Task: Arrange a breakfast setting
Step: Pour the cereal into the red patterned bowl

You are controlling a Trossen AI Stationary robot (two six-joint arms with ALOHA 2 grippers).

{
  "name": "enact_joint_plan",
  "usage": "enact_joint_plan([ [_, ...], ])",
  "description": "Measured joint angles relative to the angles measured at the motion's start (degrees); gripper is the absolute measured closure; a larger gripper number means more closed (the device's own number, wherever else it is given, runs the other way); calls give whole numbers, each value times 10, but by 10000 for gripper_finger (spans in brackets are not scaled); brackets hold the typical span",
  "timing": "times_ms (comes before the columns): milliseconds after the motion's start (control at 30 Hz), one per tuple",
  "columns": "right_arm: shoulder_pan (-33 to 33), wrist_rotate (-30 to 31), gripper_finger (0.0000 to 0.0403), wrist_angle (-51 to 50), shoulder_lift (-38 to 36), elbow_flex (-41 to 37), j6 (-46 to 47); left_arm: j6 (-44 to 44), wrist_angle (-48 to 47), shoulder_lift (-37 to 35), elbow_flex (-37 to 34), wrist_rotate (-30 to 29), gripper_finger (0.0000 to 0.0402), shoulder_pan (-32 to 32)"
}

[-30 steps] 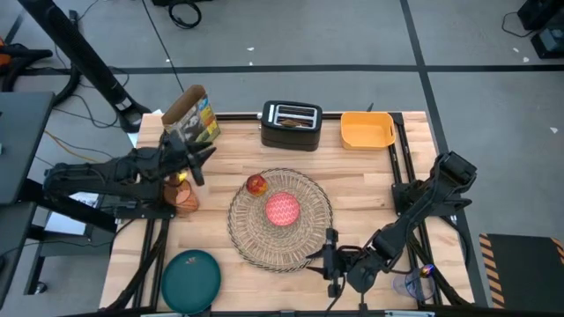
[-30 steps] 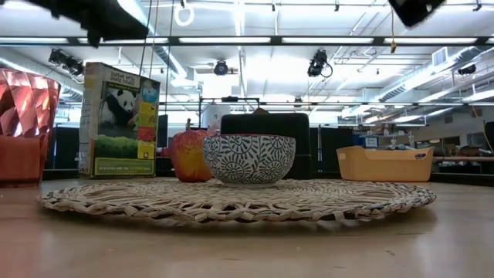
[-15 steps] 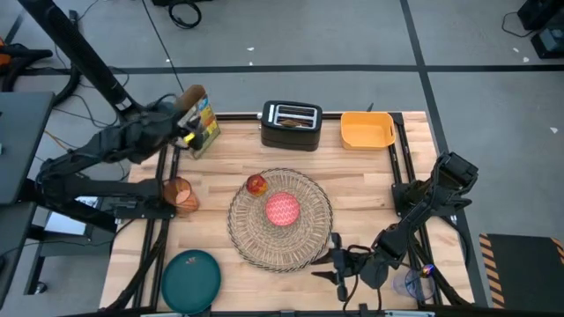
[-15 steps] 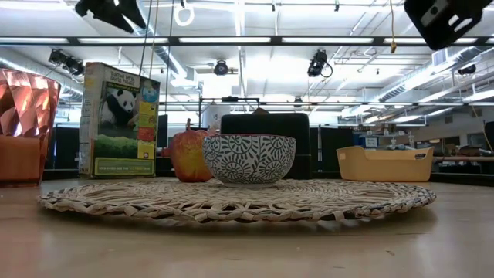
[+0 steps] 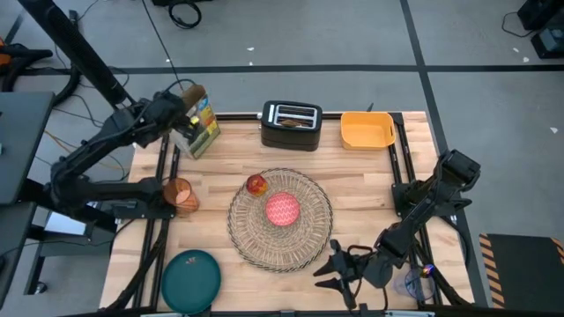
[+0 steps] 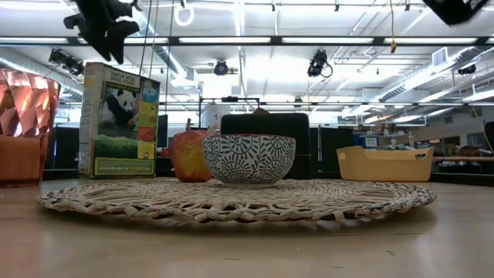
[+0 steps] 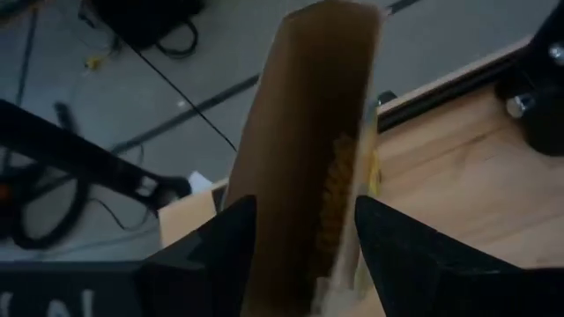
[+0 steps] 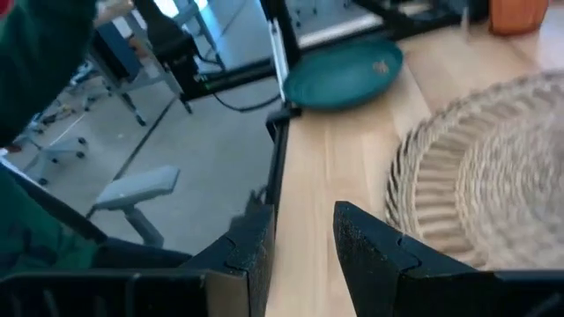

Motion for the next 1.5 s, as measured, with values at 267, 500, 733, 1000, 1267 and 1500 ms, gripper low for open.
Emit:
enact_joint_plan([
  [267, -25, -2, 274, 4, -4, 10, -53, 20, 6, 1, -28, 101, 198, 53],
  [500, -41, -2, 274, 5, -4, 10, -67, 20, 9, 1, -75, 120, 205, 60],
  [733, -53, -2, 274, 13, -3, 10, -116, -9, 25, 11, -109, 143, 299, 60],
  [1000, -71, -2, 274, 44, -3, 10, -207, 26, 39, 16, -108, 143, 392, 58],
  [1267, -110, 20, 266, 40, -3, 10, -218, 38, 11, 16, -5, 159, 397, 25],
  [1500, -170, 21, 233, 52, -2, 10, -207, -10, -86, 15, 141, 172, 398, -50],
])
